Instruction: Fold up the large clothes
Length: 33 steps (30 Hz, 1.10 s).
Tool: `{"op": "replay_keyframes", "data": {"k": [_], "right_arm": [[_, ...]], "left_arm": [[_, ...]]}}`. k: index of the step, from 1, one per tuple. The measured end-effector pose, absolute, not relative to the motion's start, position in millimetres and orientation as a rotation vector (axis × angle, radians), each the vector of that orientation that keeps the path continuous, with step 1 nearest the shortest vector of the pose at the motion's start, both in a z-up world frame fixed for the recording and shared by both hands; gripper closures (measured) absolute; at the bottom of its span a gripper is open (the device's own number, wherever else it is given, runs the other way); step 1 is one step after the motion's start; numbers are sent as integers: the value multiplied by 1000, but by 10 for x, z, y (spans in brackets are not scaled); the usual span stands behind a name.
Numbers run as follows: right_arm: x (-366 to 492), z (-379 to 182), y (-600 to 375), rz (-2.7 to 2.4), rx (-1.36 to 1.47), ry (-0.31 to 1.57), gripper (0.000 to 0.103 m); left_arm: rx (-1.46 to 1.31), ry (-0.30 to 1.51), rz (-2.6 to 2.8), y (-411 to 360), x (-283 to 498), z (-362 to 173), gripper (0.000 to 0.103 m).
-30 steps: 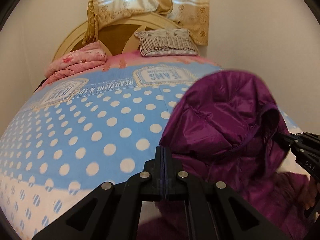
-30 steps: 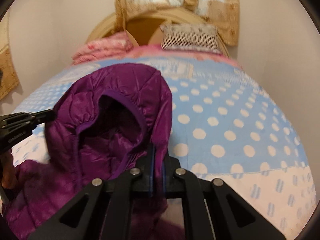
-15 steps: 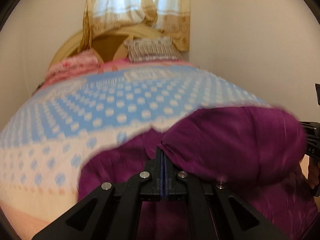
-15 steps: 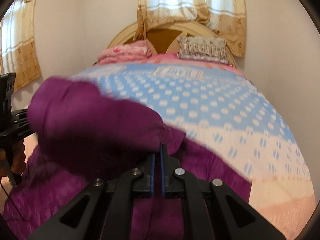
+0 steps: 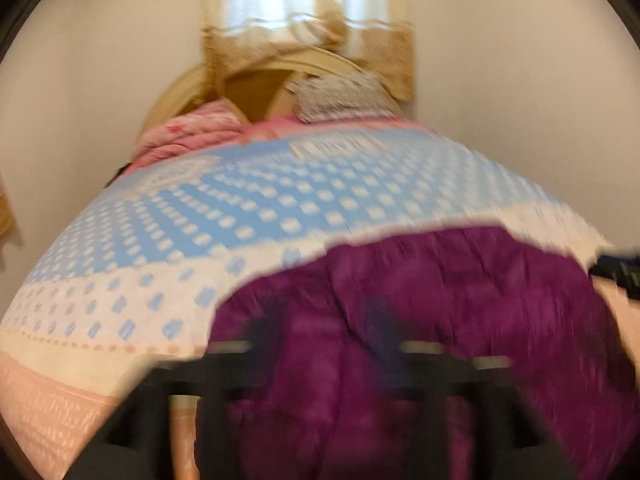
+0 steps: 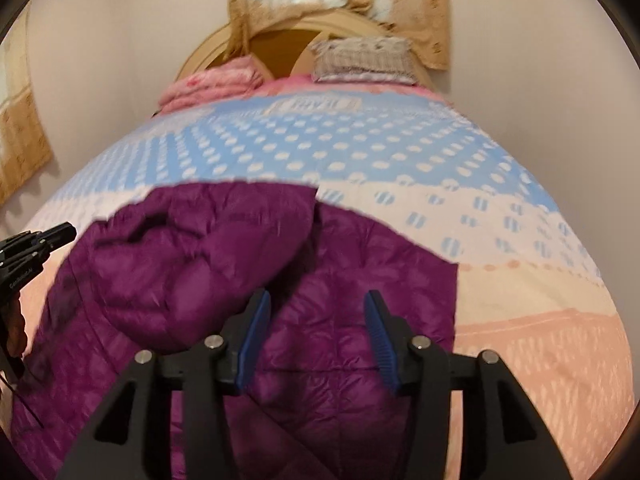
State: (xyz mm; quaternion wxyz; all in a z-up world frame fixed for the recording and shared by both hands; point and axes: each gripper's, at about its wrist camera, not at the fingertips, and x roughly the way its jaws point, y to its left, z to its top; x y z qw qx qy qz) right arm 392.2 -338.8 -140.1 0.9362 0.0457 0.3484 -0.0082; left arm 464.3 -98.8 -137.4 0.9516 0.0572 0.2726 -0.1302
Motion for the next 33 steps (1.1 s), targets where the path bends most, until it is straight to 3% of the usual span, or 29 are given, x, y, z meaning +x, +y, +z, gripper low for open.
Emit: {"op": "replay_keyframes", "data": {"k": [1, 6, 10, 13, 33], "right_arm": [[3961, -1343, -3359, -6, 130, 702, 50], [4327, -1256, -3061, 35, 186, 709, 50], [4566, -1674, -2855, 71, 181, 911, 54], [4413, -1951, -2708, 88, 106, 961, 55], [4180, -2194, -2549, 28, -22, 875, 55]], "left_arm": [[82, 511, -244, -1024, 4673, -1309, 6], [187, 590, -250, -1511, 4941, -1423, 6], [320, 694, -252, -1697, 4880, -1832, 6], [385, 698, -263, -1693, 4710, -2101, 6], [323, 754, -270, -1657, 4718, -2257, 4]]}}
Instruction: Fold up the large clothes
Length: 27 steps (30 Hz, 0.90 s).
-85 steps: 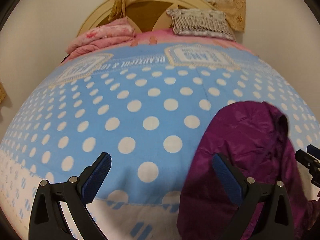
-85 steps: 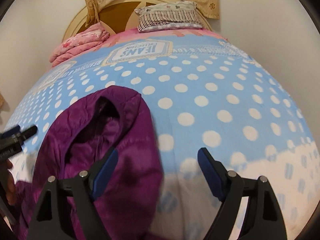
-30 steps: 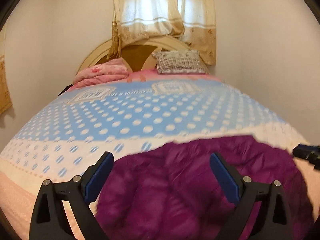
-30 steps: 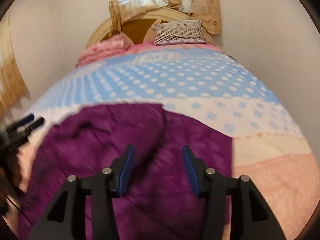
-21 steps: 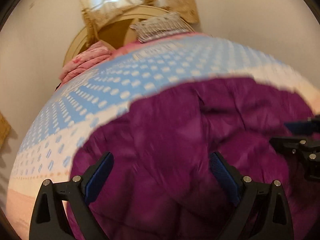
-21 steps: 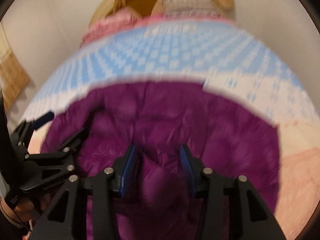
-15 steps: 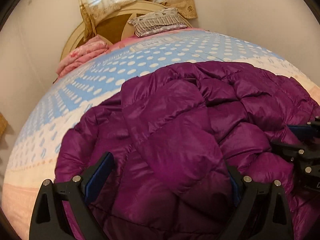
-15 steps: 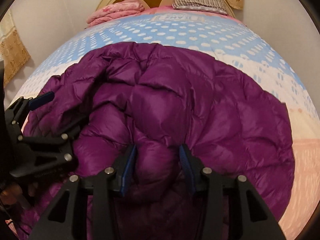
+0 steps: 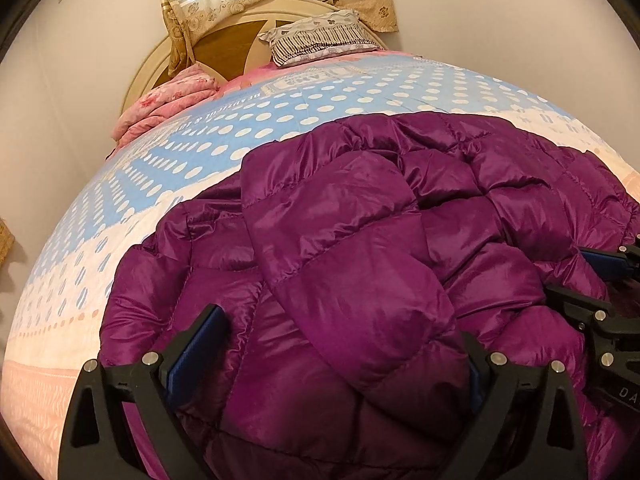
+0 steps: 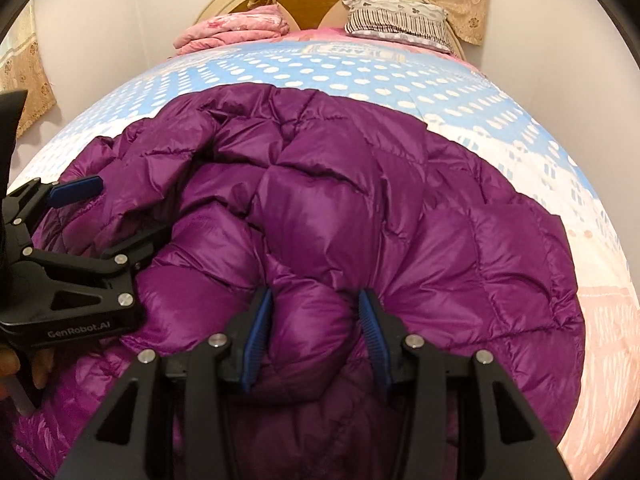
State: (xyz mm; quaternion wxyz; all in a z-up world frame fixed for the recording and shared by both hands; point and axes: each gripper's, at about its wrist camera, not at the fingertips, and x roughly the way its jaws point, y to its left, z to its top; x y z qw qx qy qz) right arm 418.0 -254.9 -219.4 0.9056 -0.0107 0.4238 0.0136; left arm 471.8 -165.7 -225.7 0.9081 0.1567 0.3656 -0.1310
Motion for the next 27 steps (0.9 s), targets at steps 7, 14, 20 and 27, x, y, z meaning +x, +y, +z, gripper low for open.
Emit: {"op": "replay_keyframes", "data": {"k": [7, 14, 20, 27], "right_arm": [[4131, -2204, -2528, 19, -27, 860, 55], [4134, -2206, -2526, 15, -31, 860, 55], [4128, -2203, -2526, 13, -34, 858, 55], [4122, -2191, -2521, 8, -38, 858, 53]], "left_arm": [[311, 760, -270, -1655, 4747, -2267, 3], [308, 766, -271, -1627, 4762, -2282, 3], [301, 771, -272, -1617, 4777, -2292, 2], [301, 773, -270, -1616, 4783, -2297, 1]]}}
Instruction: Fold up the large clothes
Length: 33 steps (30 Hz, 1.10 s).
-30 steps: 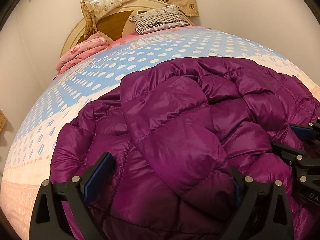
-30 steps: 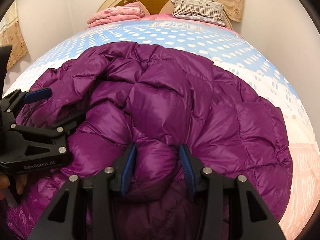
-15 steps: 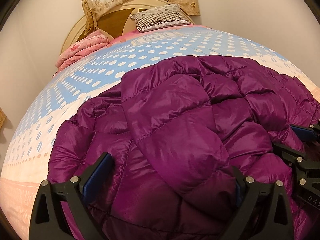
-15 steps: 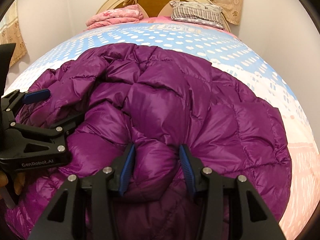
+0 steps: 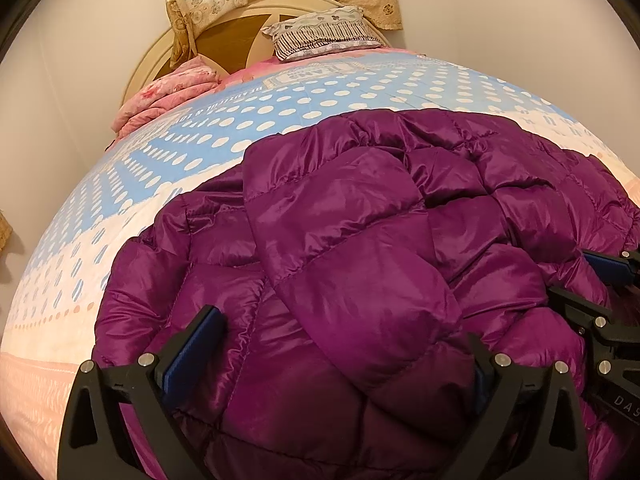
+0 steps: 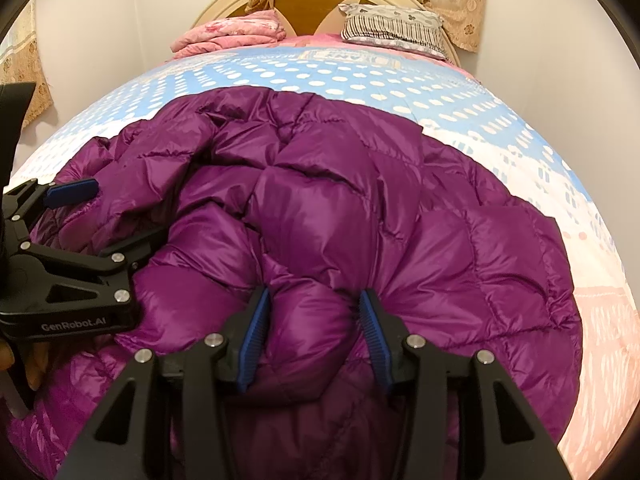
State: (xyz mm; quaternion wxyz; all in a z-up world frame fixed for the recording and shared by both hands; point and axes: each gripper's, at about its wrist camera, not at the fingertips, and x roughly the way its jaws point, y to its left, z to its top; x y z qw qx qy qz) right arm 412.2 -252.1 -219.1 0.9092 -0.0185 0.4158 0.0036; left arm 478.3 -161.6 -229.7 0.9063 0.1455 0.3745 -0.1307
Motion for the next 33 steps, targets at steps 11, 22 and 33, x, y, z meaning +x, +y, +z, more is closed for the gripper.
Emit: {"op": "replay_keyframes", "data": {"k": [11, 22, 33], "right_arm": [[4134, -2187, -2507, -4, -41, 859, 51], [3925, -1881, -2612, -21, 4, 849, 30], [2755, -2014, -2833, -80, 27, 910, 19]], "left_arm": [[325, 776, -258, -1647, 4789, -2299, 1], [301, 729, -232, -1316, 4379, -1690, 1], [237, 736, -121, -239, 3184, -1799, 1]]}}
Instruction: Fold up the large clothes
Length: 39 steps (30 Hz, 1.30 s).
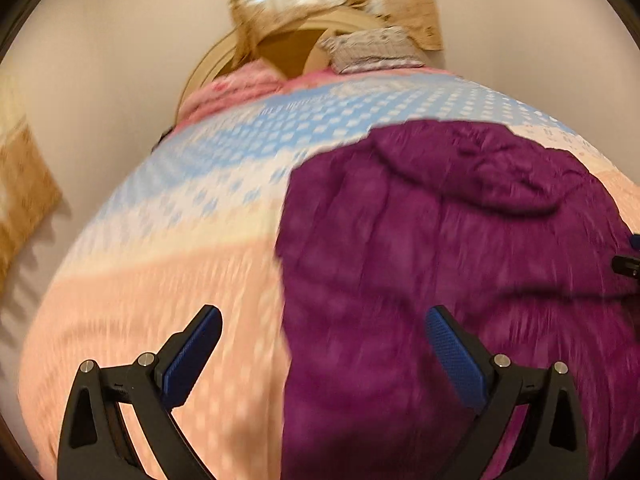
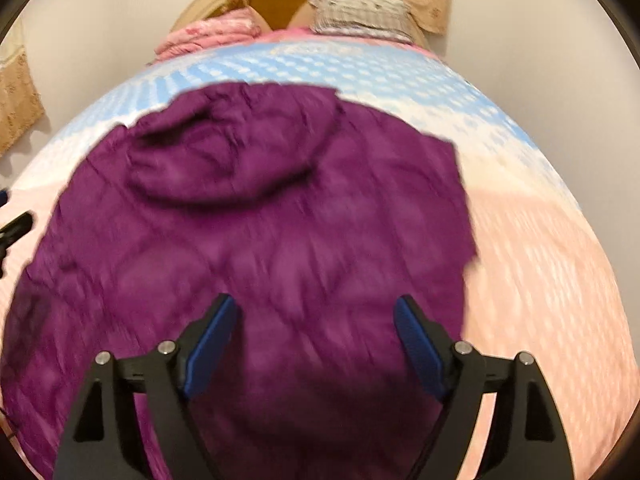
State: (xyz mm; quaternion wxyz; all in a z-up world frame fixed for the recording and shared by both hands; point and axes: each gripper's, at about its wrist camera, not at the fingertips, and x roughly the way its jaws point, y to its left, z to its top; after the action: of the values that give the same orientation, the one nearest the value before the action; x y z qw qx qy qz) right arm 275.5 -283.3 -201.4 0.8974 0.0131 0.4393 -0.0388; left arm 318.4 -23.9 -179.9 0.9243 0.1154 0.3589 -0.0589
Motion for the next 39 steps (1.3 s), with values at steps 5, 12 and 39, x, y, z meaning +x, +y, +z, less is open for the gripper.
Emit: {"op": "replay_keyframes", "data": {"k": [5, 12, 39], "right_arm": [[2322, -2095, -2806, -89, 40, 915, 14], [1741, -2202, -2817, -129, 69, 900, 11], [617, -2392, -2745, -131, 161, 945, 17]], "left_arm": [[218, 763, -72, 29, 2746, -1946, 1], [159, 812, -72, 178, 2282, -2128, 1], [35, 866, -182, 223, 1383, -2371, 16]]}}
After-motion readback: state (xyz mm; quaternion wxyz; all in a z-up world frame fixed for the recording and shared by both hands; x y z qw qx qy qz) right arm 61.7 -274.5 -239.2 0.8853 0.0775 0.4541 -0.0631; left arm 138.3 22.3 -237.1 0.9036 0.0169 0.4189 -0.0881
